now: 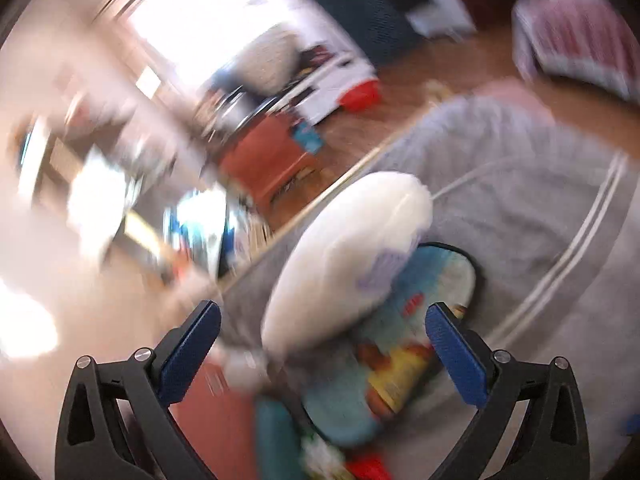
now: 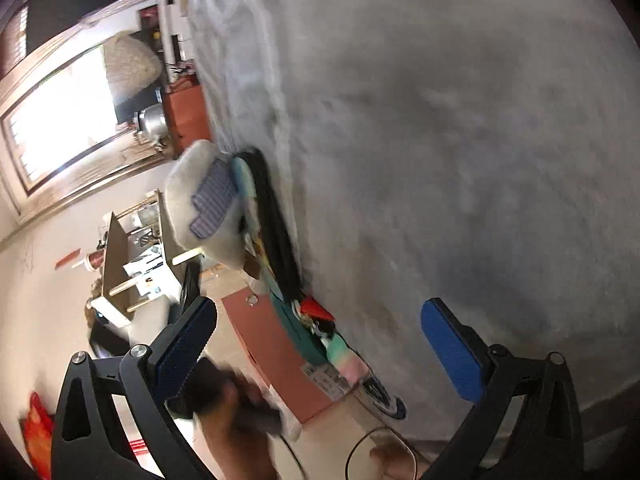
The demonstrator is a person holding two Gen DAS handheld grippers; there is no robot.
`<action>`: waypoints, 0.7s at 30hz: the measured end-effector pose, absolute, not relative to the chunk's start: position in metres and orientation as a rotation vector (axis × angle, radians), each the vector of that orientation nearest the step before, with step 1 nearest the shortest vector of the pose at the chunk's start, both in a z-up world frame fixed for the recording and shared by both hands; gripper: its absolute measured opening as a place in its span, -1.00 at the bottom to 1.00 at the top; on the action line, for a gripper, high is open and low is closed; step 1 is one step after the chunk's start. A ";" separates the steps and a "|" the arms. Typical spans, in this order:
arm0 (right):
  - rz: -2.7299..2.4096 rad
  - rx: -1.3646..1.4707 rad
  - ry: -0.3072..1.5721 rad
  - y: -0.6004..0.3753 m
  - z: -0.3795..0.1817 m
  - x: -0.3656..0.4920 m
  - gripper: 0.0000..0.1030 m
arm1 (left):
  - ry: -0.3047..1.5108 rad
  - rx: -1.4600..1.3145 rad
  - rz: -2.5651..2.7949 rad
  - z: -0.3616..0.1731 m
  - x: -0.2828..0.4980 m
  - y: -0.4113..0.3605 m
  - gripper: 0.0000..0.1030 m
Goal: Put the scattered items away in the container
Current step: 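Grasp the white plush pillow with the left gripper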
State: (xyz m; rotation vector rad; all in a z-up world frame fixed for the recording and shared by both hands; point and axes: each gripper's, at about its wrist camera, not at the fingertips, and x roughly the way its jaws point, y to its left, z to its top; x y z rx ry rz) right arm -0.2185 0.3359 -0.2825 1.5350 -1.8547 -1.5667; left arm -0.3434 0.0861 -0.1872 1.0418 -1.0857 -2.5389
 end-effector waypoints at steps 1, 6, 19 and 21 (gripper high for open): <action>-1.591 1.549 -1.826 0.336 -0.283 -0.222 0.99 | -1.172 1.038 -2.515 -0.196 -0.355 0.090 1.00; -1.588 1.550 -1.731 0.324 -0.293 -0.240 0.99 | -1.383 1.078 -2.418 -0.232 -0.414 0.099 1.00; -1.567 1.560 -1.451 0.290 -0.284 -0.264 0.98 | -1.263 1.386 -2.528 -0.133 -0.418 0.068 0.11; -1.577 1.579 -1.394 0.285 -0.283 -0.262 0.85 | -1.181 1.338 -2.596 -0.096 -0.386 0.054 0.11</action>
